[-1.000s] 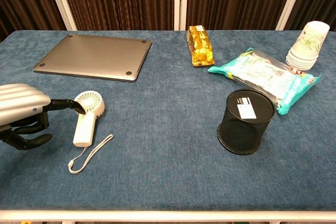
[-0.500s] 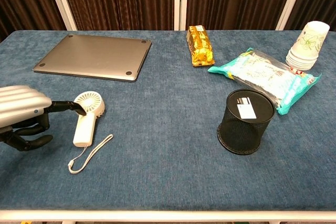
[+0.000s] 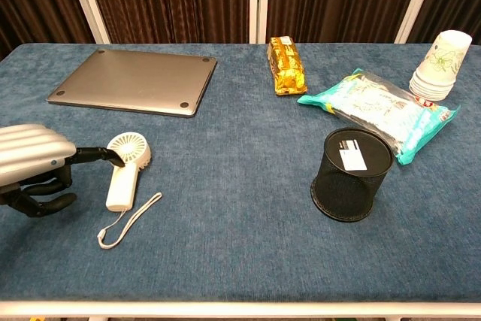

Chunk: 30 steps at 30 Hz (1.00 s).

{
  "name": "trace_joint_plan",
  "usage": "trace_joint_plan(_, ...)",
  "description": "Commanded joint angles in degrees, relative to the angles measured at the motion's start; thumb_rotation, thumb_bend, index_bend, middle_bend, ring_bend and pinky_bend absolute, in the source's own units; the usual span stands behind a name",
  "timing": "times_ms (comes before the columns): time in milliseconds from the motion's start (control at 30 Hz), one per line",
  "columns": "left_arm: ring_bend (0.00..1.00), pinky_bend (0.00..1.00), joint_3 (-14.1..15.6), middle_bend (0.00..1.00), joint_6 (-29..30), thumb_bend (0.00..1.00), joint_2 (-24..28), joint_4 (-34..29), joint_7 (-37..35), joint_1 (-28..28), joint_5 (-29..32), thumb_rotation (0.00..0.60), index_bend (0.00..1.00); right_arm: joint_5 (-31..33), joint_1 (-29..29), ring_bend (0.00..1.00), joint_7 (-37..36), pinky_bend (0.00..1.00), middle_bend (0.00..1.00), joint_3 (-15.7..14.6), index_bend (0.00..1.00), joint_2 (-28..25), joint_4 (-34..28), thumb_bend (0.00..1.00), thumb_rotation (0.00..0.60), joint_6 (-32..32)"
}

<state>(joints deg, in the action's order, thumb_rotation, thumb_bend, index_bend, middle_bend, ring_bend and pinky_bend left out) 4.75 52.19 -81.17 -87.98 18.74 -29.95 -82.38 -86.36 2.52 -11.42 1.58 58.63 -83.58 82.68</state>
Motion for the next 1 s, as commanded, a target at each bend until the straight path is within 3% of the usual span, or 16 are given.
trace_joint_plan(33, 0.87, 0.83, -0.04, 0.91, 0.23, 0.50, -0.02, -0.07, 0.28, -0.01, 0.06, 0.600, 0.38, 0.05, 0.02, 0.00, 0.00, 0.00, 0.00, -0.01, 0.00, 0.03, 0.04, 0.20, 0.600, -0.10)
trace_joint_plan(567, 0.87, 0.83, -1.86, 0.90, 9.00, 0.50, 3.53, -2.71, -4.51, 1.33, -4.96, 0.600, 0.36, -0.03, 0.09, 0.00, -0.04, 0.00, 0.00, 0.06, 0.00, 0.02, -0.10, 0.20, 0.600, -0.10)
trace_joint_plan(767, 0.85, 0.81, -4.03, 0.86, 14.50, 0.49, 6.24, -3.13, -7.80, 2.94, -5.19, 0.600, 0.36, -0.06, 0.04, 0.00, 0.07, 0.00, 0.00, 0.10, 0.00, -0.06, -0.37, 0.20, 0.600, 0.06)
trace_joint_plan(867, 0.73, 0.74, -5.75, 0.74, 20.82, 0.48, 7.08, -1.41, -12.07, 5.21, -5.84, 0.600, 0.34, -0.26, -0.03, 0.00, -0.02, 0.00, 0.00, 0.05, 0.00, -0.12, -0.68, 0.20, 0.600, 0.29)
trace_joint_plan(1000, 0.36, 0.55, -7.59, 0.43, 28.12, 0.42, 8.20, 1.64, -14.97, 8.75, -5.13, 0.600, 0.28, -0.51, -0.01, 0.00, 0.22, 0.00, 0.00, 0.13, 0.00, 0.06, -1.04, 0.20, 0.600, 0.64)
